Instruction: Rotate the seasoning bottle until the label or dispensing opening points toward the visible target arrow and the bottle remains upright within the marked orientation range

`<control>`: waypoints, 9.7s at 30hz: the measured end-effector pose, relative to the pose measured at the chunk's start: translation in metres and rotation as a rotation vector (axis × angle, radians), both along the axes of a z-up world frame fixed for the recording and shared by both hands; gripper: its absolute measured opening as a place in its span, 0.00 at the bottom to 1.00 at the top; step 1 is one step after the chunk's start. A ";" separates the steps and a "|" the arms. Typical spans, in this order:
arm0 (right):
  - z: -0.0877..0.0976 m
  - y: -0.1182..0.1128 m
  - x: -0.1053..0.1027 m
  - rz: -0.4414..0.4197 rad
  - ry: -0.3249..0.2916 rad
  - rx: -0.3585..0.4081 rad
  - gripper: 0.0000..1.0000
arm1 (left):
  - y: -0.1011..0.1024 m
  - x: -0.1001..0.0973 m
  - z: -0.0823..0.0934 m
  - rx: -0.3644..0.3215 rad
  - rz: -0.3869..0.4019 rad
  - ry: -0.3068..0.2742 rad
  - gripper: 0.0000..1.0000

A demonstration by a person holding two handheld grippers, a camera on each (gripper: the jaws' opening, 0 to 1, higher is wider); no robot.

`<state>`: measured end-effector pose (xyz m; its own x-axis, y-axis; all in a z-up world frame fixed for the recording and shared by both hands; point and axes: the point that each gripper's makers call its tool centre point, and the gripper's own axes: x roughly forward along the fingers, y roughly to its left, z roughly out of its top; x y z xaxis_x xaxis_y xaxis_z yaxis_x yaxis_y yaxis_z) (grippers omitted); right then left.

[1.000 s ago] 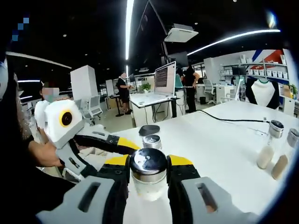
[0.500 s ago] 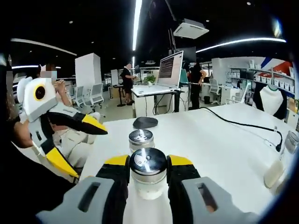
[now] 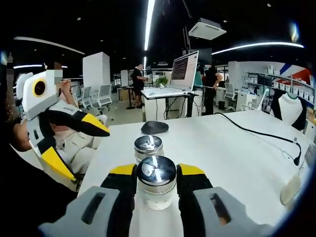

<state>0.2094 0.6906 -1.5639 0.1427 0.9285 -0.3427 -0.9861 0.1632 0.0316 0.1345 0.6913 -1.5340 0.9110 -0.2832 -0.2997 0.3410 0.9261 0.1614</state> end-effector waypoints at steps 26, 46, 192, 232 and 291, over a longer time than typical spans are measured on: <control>0.017 -0.117 0.005 -0.384 0.061 0.163 0.33 | -0.051 0.025 0.015 0.014 -0.066 0.000 0.55; 0.006 -0.175 0.072 -0.696 0.002 0.128 0.44 | -0.043 0.037 0.015 0.005 -0.049 0.010 0.54; 0.146 -0.166 -0.067 -0.210 0.021 0.427 0.35 | -0.182 0.013 0.059 -0.130 -0.493 -0.060 0.43; 0.161 -0.158 -0.085 -0.162 -0.131 0.381 0.36 | -0.185 0.007 0.076 -0.185 -0.469 -0.105 0.42; 0.044 -0.068 -0.010 -0.084 0.072 0.184 0.36 | -0.057 0.001 0.019 -0.072 -0.122 -0.026 0.55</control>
